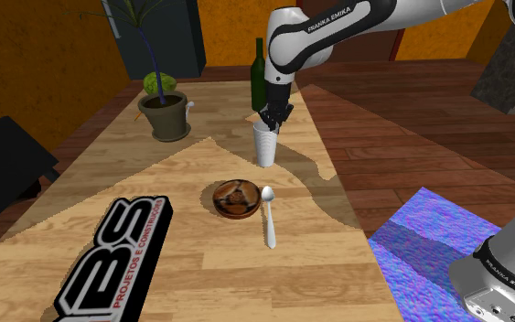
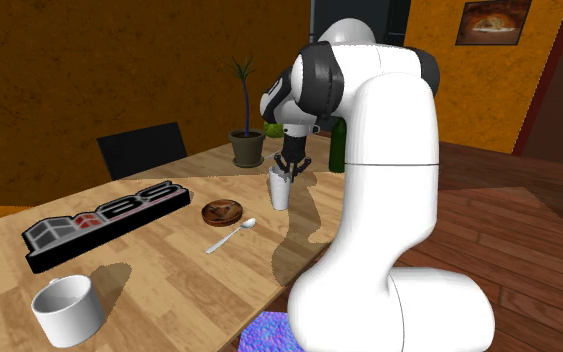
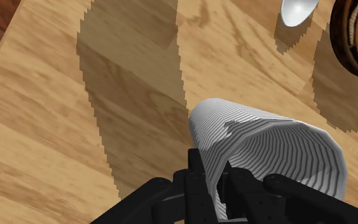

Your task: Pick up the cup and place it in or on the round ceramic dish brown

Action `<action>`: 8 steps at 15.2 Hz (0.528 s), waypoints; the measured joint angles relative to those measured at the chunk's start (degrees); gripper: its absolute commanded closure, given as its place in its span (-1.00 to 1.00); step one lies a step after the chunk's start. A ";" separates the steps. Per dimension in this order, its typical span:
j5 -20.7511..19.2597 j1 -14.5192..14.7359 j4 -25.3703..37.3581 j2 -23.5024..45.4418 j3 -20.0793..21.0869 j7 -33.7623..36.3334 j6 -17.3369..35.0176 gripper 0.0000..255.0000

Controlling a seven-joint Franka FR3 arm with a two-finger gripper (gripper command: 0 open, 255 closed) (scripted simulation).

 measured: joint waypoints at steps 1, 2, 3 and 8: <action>0.00 0.00 0.00 0.00 0.00 0.00 0.00 1.00; 0.02 0.00 0.11 -0.19 0.01 0.04 -0.31 1.00; 0.02 0.01 0.46 -0.35 0.02 0.08 -0.80 1.00; 0.07 -0.06 2.63 -1.40 0.06 0.22 -3.98 1.00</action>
